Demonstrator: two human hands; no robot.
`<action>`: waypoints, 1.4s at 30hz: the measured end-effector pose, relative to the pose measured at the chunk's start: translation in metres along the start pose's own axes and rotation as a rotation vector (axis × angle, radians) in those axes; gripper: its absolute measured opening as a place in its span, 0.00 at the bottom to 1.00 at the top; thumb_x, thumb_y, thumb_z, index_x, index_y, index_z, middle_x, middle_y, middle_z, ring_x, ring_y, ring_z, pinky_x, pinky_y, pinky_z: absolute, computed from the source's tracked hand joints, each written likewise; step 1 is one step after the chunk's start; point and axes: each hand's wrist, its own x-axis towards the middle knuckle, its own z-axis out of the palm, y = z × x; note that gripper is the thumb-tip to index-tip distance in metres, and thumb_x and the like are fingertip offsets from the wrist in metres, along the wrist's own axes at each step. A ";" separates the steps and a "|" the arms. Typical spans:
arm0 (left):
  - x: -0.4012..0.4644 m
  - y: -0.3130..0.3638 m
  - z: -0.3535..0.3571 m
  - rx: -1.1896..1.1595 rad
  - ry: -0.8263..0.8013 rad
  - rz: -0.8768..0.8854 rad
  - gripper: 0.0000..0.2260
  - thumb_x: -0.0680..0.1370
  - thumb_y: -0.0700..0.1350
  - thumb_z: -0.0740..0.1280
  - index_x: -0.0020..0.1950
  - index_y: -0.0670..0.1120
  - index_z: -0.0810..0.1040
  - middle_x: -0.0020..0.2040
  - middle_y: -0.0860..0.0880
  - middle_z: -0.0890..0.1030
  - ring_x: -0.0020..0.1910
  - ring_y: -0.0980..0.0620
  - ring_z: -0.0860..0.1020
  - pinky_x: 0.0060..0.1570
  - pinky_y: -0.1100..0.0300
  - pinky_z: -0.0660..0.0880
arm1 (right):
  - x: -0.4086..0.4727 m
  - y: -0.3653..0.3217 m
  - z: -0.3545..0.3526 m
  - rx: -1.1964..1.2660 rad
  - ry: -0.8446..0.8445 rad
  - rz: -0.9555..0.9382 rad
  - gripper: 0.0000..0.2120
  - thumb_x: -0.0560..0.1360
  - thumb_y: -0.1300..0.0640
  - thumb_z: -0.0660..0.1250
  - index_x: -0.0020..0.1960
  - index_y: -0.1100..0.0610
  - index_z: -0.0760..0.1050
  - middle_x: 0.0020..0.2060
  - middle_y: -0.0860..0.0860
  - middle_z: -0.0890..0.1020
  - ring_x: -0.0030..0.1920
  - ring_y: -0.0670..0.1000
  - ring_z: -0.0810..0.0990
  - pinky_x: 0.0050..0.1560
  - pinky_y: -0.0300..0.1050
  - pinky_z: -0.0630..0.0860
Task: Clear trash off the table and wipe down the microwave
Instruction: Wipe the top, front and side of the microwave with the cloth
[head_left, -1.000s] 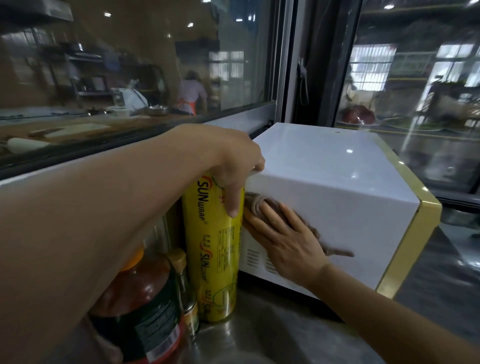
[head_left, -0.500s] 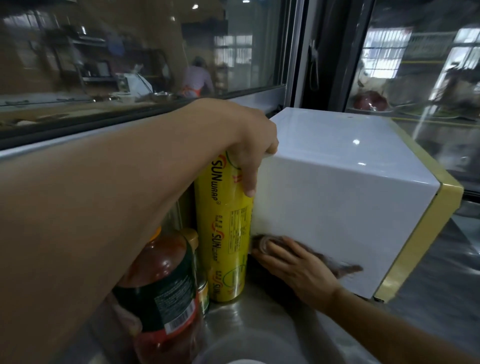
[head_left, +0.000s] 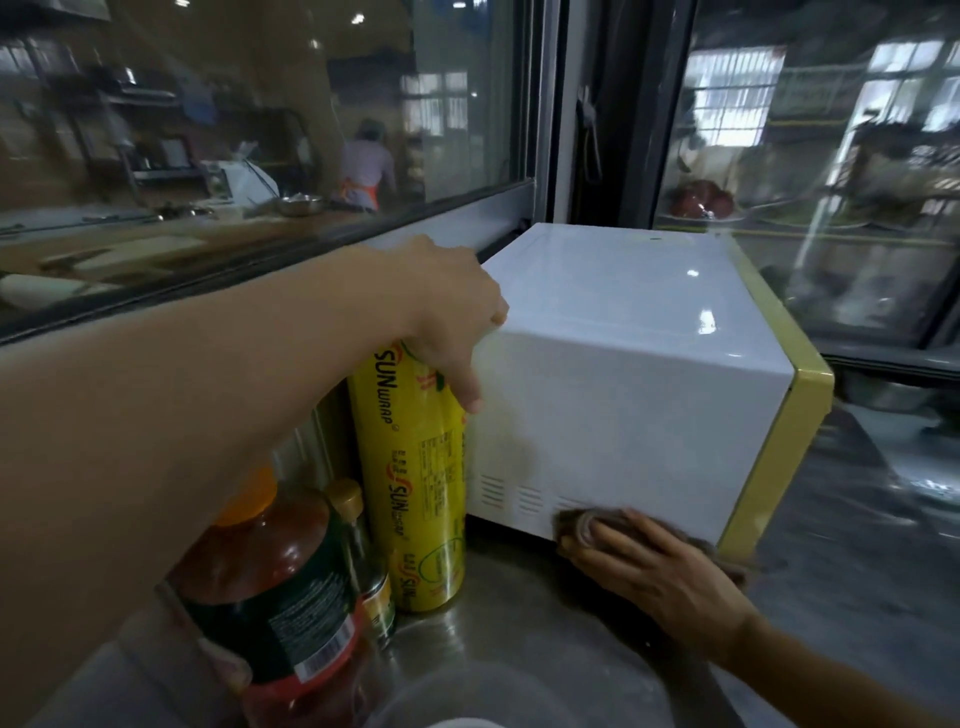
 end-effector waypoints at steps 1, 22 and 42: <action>0.000 0.003 0.001 0.045 0.027 0.002 0.39 0.61 0.74 0.66 0.65 0.52 0.71 0.63 0.52 0.75 0.63 0.47 0.69 0.58 0.47 0.70 | 0.004 -0.001 0.000 0.017 -0.028 -0.005 0.41 0.51 0.52 0.81 0.64 0.50 0.74 0.63 0.46 0.77 0.62 0.51 0.77 0.72 0.55 0.47; 0.004 0.063 0.002 0.045 0.235 -0.148 0.24 0.67 0.63 0.70 0.50 0.48 0.68 0.33 0.52 0.61 0.41 0.51 0.65 0.34 0.58 0.57 | -0.058 0.021 0.019 -0.049 0.033 0.041 0.56 0.53 0.50 0.79 0.75 0.53 0.54 0.72 0.43 0.60 0.72 0.49 0.60 0.74 0.53 0.45; 0.010 0.070 0.005 0.050 0.266 -0.193 0.21 0.66 0.57 0.72 0.44 0.47 0.64 0.32 0.52 0.63 0.39 0.50 0.68 0.25 0.61 0.55 | -0.073 0.024 0.011 -0.040 0.345 0.445 0.39 0.69 0.55 0.55 0.77 0.54 0.41 0.73 0.52 0.57 0.67 0.62 0.62 0.73 0.58 0.44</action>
